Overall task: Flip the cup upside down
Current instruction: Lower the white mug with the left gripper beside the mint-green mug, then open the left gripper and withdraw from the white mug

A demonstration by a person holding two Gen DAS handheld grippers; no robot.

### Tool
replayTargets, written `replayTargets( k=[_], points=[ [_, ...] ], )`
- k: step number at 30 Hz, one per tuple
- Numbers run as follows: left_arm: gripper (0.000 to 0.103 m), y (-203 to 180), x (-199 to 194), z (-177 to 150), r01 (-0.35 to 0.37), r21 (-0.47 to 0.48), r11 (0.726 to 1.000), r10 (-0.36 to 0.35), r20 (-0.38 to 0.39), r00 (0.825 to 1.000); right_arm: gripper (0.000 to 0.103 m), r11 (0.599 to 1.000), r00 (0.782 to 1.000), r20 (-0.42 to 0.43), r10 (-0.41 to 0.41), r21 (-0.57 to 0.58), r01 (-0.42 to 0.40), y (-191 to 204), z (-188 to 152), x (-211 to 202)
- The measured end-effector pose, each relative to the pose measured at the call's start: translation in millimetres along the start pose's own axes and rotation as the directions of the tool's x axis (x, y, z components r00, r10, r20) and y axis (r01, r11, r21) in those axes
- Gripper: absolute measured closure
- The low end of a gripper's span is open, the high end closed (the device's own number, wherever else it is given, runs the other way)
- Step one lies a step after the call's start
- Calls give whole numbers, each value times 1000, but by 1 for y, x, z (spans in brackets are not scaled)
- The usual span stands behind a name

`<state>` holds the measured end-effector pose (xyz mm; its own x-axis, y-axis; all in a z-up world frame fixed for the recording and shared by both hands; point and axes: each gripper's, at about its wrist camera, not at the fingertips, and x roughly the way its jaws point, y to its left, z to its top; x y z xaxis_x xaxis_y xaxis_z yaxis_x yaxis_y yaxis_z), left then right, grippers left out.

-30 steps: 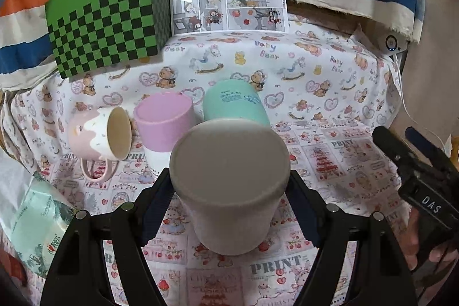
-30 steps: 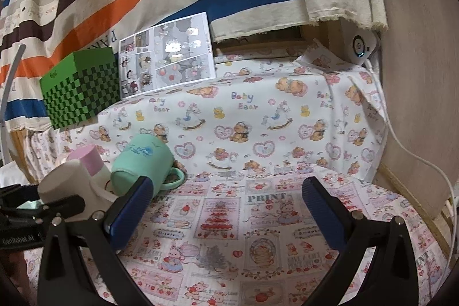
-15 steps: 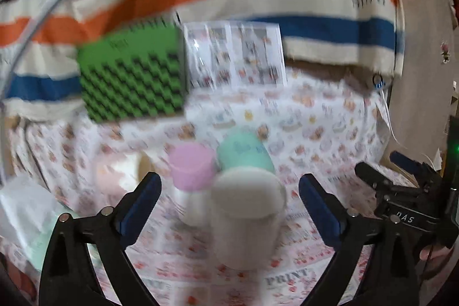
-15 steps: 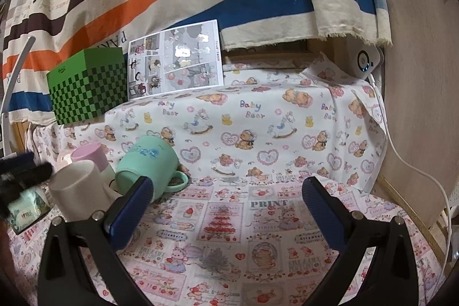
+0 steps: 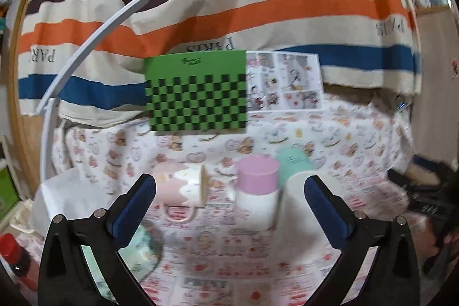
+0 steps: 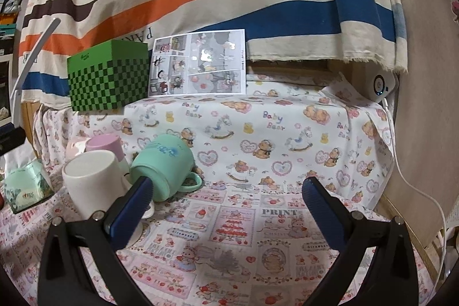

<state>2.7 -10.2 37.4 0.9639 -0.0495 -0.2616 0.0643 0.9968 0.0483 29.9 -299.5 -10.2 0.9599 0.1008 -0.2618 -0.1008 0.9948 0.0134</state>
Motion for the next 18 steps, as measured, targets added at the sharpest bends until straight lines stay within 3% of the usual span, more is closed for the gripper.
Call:
replayTargets(
  k=[9, 18],
  points=[
    [0, 5, 1, -18, -8, 3, 1000, 8, -1, 1000, 0, 1000, 1000, -5, 3, -1, -3, 0, 0, 1],
    [0, 20, 7, -27, 5, -61, 998, -6, -22, 1000, 0, 1000, 1000, -3, 1, 0, -1, -1, 0, 1]
  ],
)
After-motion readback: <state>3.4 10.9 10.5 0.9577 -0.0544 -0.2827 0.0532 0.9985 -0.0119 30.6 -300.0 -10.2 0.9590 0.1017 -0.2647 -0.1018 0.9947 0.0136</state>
